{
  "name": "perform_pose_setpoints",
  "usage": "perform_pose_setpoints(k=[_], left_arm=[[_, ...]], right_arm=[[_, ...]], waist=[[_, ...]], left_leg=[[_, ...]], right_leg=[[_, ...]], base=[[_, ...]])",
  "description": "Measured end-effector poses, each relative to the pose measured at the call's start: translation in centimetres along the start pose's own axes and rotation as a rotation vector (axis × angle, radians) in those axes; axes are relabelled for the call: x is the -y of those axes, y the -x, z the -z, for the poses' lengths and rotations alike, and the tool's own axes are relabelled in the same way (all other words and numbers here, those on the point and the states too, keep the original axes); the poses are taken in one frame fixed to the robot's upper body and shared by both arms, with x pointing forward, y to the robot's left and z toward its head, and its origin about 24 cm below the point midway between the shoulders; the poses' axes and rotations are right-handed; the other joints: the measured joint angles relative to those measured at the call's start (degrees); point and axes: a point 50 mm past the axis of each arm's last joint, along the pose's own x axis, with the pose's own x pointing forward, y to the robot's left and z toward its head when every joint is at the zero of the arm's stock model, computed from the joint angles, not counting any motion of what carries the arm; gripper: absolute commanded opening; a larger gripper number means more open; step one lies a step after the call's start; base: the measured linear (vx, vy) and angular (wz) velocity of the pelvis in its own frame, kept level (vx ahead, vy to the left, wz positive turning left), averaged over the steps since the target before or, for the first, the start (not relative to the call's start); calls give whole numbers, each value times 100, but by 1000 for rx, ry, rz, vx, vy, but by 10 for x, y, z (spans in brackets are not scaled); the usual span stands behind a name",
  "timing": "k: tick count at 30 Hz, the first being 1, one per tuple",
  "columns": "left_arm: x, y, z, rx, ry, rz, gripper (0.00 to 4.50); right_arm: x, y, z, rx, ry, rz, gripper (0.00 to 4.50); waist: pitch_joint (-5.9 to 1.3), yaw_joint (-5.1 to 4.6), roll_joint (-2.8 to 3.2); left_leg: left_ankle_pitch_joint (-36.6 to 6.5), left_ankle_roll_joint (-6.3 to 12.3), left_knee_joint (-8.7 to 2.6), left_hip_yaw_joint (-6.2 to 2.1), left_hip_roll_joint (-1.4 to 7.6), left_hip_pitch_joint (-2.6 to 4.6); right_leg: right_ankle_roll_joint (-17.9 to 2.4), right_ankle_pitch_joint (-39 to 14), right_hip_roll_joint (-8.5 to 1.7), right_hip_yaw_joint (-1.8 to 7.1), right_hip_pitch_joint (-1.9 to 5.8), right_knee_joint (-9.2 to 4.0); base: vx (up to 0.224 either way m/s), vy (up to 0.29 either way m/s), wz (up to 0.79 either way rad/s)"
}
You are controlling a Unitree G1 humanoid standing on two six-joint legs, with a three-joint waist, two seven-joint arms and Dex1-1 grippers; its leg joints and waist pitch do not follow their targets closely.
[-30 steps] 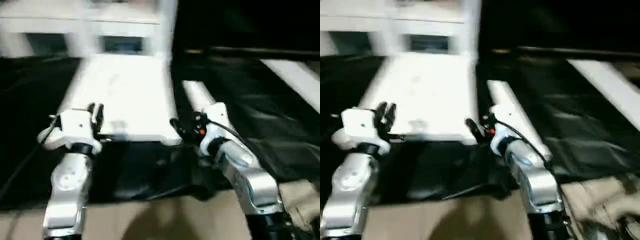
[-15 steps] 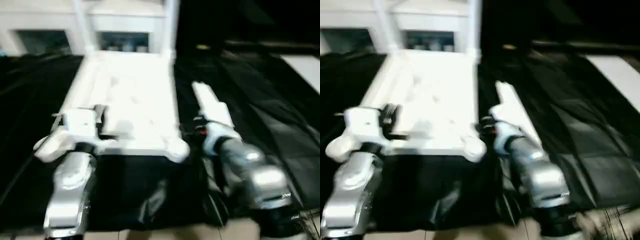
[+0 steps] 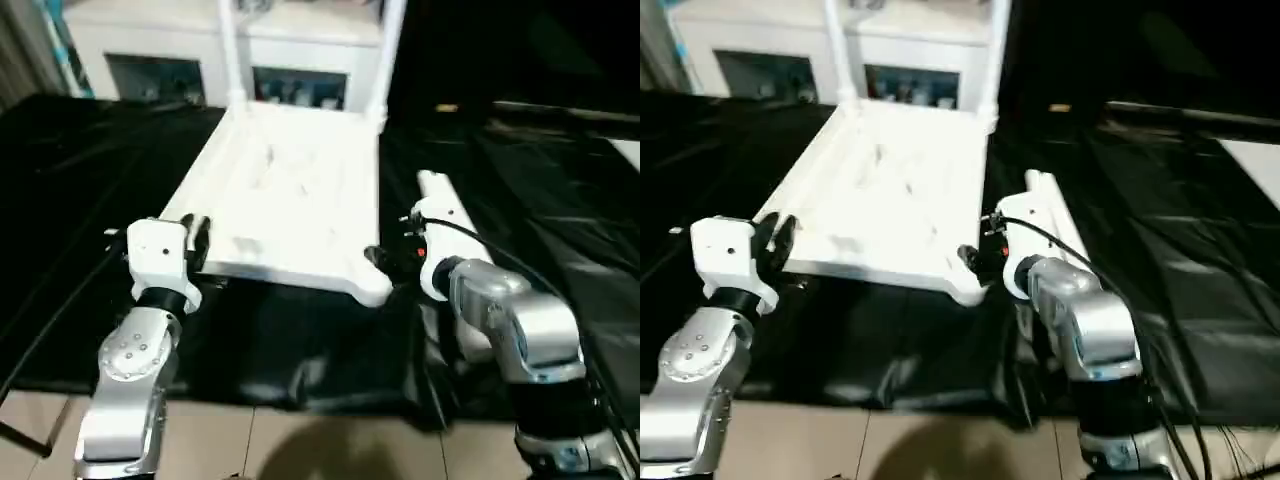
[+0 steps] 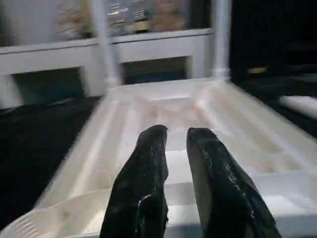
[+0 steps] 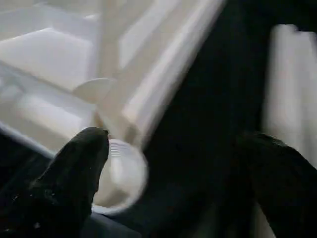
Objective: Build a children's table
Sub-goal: Rotate table base
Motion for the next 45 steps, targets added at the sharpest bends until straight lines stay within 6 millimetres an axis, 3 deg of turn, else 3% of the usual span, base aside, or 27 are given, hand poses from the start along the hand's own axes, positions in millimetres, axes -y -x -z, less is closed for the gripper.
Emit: perform_pose_setpoints(k=[6, 8, 11, 18, 27, 34, 45], left_arm=[[12, 4, -6, -43, -17, 361, 100], [18, 8, -9, -55, -21, 476, 100], [25, 13, -10, -75, -27, 574, 100], [30, 14, -10, -81, -10, 613, 100], [29, 16, -10, -96, -10, 630, 100], [28, 17, -10, -100, -16, 632, 100], [30, 18, -9, -106, -30, 648, 100]], right_arm=[[23, 2, -2, -133, -16, 140, 443], [26, 2, 2, -178, -42, 152, 443], [33, 0, 12, -243, -83, 179, 443], [40, -2, 24, -309, -169, 188, 443], [26, -5, 16, -312, -193, 109, 443], [23, -5, 15, -313, -199, 86, 443], [24, -2, 11, -290, -188, 103, 443]], waist=[[19, -37, -33], [16, -60, -37], [16, -79, -36], [17, -120, -38], [17, -132, -38], [17, -123, -38], [18, -123, -36]], left_leg=[[84, 9, -11, 2, -2, -22], [95, 11, -8, 4, -2, -95], [151, -1, -9, 16, -11, -149], [146, 7, -20, 15, 7, -195], [162, 5, -21, 16, 11, -190], [199, 17, -25, 36, 11, -201], [226, 32, -29, 52, 10, -207]], right_leg=[[-5, 50, -5, -9, -28, 1], [-21, 70, -7, -9, -71, -2], [-27, 83, -6, -14, -106, -12], [7, 118, -8, -54, -108, -93], [-25, 103, -24, -77, -101, -90], [-24, 104, -72, -128, -97, -89], [-10, 116, -86, -135, -96, -89]], base=[[-32, -6, 0], [0, 0, 0], [0, 0, 0], [0, 0, 0], [0, 0, 0], [0, 0, 0], [0, 0, 0]])
